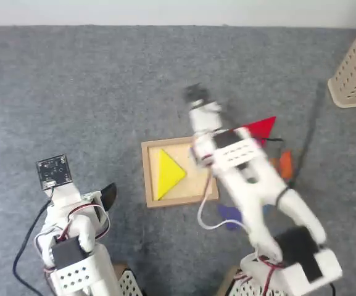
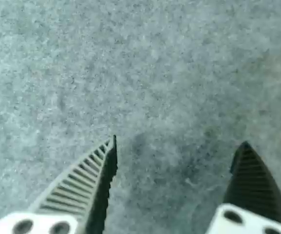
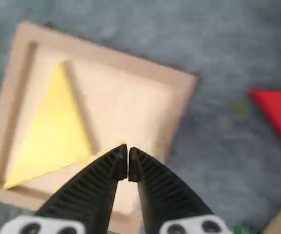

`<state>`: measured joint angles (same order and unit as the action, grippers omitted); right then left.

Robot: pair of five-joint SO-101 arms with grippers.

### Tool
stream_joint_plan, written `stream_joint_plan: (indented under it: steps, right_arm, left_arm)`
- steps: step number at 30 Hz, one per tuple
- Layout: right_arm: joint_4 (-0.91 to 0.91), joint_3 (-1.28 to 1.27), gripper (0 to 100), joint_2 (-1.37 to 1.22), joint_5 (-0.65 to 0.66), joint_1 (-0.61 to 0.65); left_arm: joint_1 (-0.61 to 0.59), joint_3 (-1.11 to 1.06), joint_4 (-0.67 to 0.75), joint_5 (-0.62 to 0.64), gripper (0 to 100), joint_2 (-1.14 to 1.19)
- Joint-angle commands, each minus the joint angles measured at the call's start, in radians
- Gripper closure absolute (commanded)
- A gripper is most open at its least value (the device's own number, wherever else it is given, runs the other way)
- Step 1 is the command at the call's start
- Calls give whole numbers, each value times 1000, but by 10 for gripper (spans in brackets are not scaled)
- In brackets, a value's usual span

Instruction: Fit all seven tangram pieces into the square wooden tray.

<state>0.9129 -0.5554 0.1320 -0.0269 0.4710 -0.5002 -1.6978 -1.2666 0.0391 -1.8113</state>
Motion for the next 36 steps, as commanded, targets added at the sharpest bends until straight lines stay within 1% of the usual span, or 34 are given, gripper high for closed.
stream_joint_plan:
  steps: [1, 2, 4, 5, 6, 9, 13, 17, 26, 36]
  right_arm:
    - [58, 100, 958, 91, 11, -147]
    - [61, 110, 926, 88, 0, -168]
    - [59, 127, 862, 61, -64, -200]
    - [61, 141, 838, 36, -80, -206]
    - [67, 152, 831, 7, -66, -203]
    - [68, 157, 856, -58, -5, -119]
    - [62, 157, 868, -113, 6, 39]
    - [68, 157, 872, -174, 41, 131]
    - [30, 193, 872, -300, 41, 156]
    - [30, 330, 868, -409, 41, 220]
  left_arm:
    - [2, 13, 2, -2, 646, -12]
    - [2, 13, 2, -2, 646, -12]
    - [2, 13, 2, -2, 646, -12]
    - [2, 13, 2, -2, 646, -12]
    - [2, 13, 2, -2, 646, -12]
    - [2, 13, 2, -2, 646, -12]
    - [2, 13, 2, -2, 646, -12]
    - [2, 13, 2, -2, 646, -12]
    - [2, 13, 2, -2, 646, -12]
    - [2, 13, 2, -2, 646, -12]
